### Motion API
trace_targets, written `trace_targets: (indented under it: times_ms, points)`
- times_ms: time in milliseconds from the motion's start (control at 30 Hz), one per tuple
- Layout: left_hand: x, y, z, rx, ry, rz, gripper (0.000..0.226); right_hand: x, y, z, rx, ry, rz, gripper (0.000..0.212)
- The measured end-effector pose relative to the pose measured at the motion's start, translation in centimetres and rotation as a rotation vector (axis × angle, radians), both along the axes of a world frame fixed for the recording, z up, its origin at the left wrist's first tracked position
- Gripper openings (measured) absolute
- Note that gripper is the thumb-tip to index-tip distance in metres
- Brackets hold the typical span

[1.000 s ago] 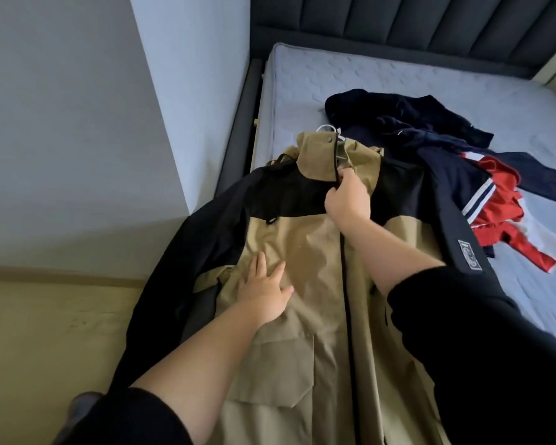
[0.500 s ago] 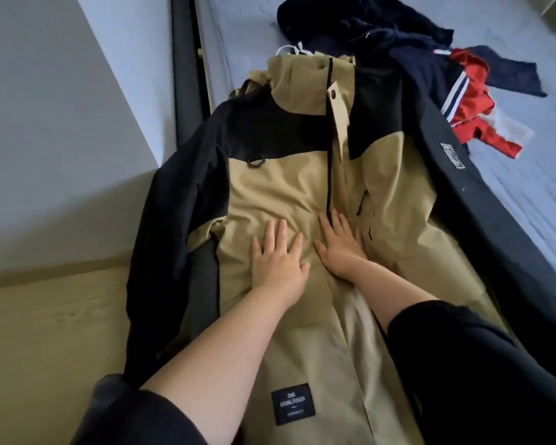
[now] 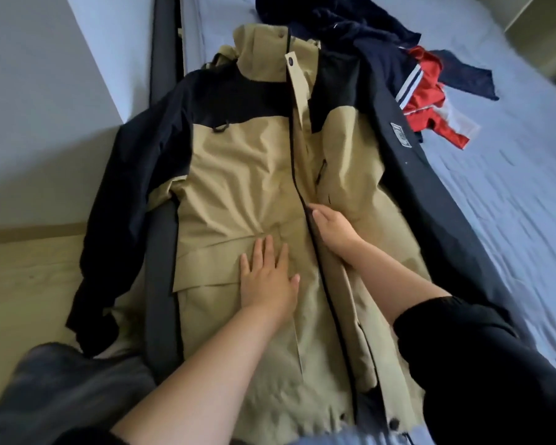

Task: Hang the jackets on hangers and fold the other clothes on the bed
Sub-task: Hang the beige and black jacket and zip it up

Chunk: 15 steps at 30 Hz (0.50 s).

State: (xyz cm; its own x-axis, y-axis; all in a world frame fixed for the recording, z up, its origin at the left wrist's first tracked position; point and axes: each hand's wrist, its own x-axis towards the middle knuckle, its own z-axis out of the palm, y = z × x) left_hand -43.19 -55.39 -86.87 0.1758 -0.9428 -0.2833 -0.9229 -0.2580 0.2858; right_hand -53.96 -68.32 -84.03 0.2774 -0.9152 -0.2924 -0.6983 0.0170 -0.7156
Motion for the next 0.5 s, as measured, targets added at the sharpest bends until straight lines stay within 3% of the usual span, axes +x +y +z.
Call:
trace_targets:
  times_ms: [167, 267, 333, 367, 433, 500]
  points:
    - [-2.3, 1.8, 0.9, 0.028, 0.024, -0.122, 0.063, -5.3, 5.3, 0.8, -0.186, 0.198, -0.034, 0.036]
    - [-2.9, 2.8, 1.4, 0.081, 0.033, -0.22, 0.065, -7.6, 8.1, 1.2, -0.134, 0.273, -0.053, 0.034]
    - [-2.9, 3.0, 1.8, 0.117, 0.085, -0.232, 0.065, -8.4, 9.5, 1.0, -0.034, 0.312, -0.009, 0.02]
    - [-2.9, 3.1, 2.0, 0.126, 0.097, -0.246, 0.065, -8.6, 10.1, 1.0, 0.006, 0.341, 0.024, 0.024]
    - [-3.1, 3.6, 2.0, 0.132, 0.076, -0.309, 0.066, -8.9, 10.9, 0.9, 0.062, 0.428, 0.119, 0.068]
    - [-3.3, 4.3, 1.8, 0.128, 0.04, -0.383, 0.066, -9.0, 11.8, 0.5, 0.015, 0.54, 0.193, 0.087]
